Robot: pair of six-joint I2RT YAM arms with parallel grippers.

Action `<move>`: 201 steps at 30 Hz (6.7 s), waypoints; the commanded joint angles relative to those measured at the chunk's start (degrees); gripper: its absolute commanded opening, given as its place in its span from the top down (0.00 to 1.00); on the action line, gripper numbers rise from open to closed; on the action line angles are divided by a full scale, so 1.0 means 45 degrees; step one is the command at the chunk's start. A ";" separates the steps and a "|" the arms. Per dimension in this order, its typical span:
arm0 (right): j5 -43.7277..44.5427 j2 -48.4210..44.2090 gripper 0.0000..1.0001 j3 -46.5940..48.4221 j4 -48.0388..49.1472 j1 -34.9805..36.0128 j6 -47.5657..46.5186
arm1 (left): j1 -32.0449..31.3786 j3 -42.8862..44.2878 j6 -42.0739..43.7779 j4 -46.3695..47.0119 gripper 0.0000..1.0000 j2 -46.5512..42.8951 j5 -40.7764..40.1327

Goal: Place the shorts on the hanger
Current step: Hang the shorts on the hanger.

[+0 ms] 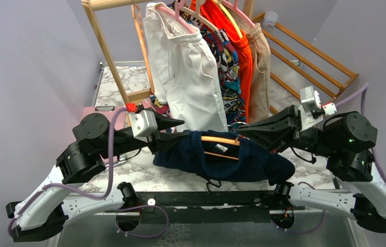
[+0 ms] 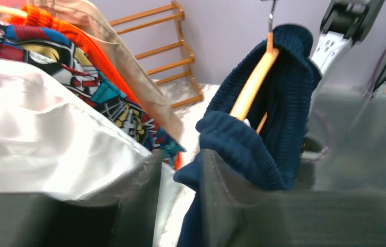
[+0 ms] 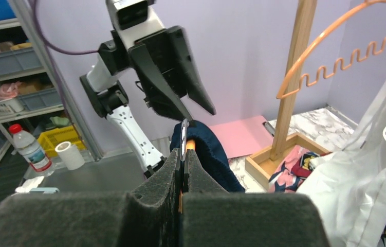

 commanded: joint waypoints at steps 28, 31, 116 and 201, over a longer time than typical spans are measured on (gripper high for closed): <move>-0.0625 -0.0105 0.99 -0.1883 0.2555 0.0016 0.0689 | -0.0022 -0.0129 -0.1447 0.1691 0.23 0.2345 0.5338; -0.0663 -0.0010 0.99 -0.1907 0.2635 0.0021 0.0684 | -0.0011 -0.0177 -0.1379 0.1704 0.24 0.2552 0.5410; 0.4410 0.0772 0.99 -0.2461 0.0009 0.0021 0.0549 | -0.0011 -0.1753 -0.0988 0.0679 1.00 -0.0541 -0.0036; 0.7330 -0.1973 0.56 -0.2974 -0.5214 0.0015 -0.1131 | -0.0011 -0.0033 -0.0813 -0.0978 1.00 -0.1799 0.0840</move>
